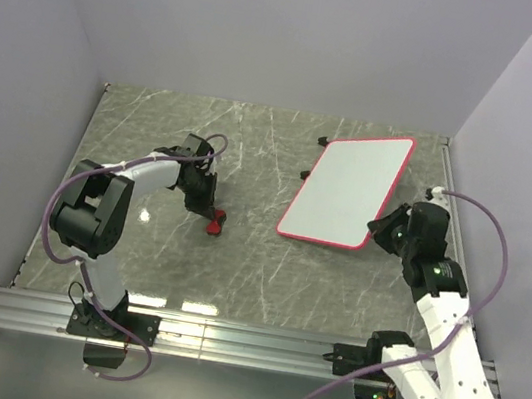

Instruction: Erase the whiteboard

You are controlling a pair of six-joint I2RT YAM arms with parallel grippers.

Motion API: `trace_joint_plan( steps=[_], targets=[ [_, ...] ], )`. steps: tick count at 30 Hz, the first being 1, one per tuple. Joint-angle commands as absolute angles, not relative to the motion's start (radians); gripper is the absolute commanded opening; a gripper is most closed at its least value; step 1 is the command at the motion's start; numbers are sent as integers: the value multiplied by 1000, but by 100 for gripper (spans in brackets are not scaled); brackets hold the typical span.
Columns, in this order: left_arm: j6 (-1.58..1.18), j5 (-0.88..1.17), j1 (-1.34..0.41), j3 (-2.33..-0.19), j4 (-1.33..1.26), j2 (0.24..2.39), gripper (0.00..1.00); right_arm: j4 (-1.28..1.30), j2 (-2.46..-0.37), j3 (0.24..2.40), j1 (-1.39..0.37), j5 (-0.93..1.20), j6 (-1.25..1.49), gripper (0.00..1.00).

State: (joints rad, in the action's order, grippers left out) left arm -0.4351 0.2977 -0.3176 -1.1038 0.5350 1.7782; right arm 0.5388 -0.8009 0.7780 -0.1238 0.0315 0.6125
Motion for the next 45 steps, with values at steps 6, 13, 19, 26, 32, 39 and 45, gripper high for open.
trace_joint_plan(
  steps=[6, 13, 19, 26, 32, 39, 45],
  targets=[
    [-433, 249, -319, -1086, 502, 1821, 0, 502, -868, 713, -135, 117, 580, 0],
    [-457, 298, -348, -1158, 483, 1841, 0, 422, -897, 658, -137, 136, 600, 0],
    [-486, 168, -440, -1518, 601, 2058, 2, 466, -903, 684, -137, 130, 578, 0],
    [-509, 37, -439, -1459, 709, 2042, 99, 541, -879, 762, -135, 91, 555, 0],
    [-500, 60, -437, -1547, 655, 2014, 100, 594, -828, 764, -132, 75, 546, 0],
    [-505, 69, -457, -2005, 733, 2351, 99, 664, -810, 827, -130, 72, 522, 0],
    [-502, 37, -512, -2169, 781, 2525, 99, 695, -827, 896, -130, 72, 508, 0]
  ],
)
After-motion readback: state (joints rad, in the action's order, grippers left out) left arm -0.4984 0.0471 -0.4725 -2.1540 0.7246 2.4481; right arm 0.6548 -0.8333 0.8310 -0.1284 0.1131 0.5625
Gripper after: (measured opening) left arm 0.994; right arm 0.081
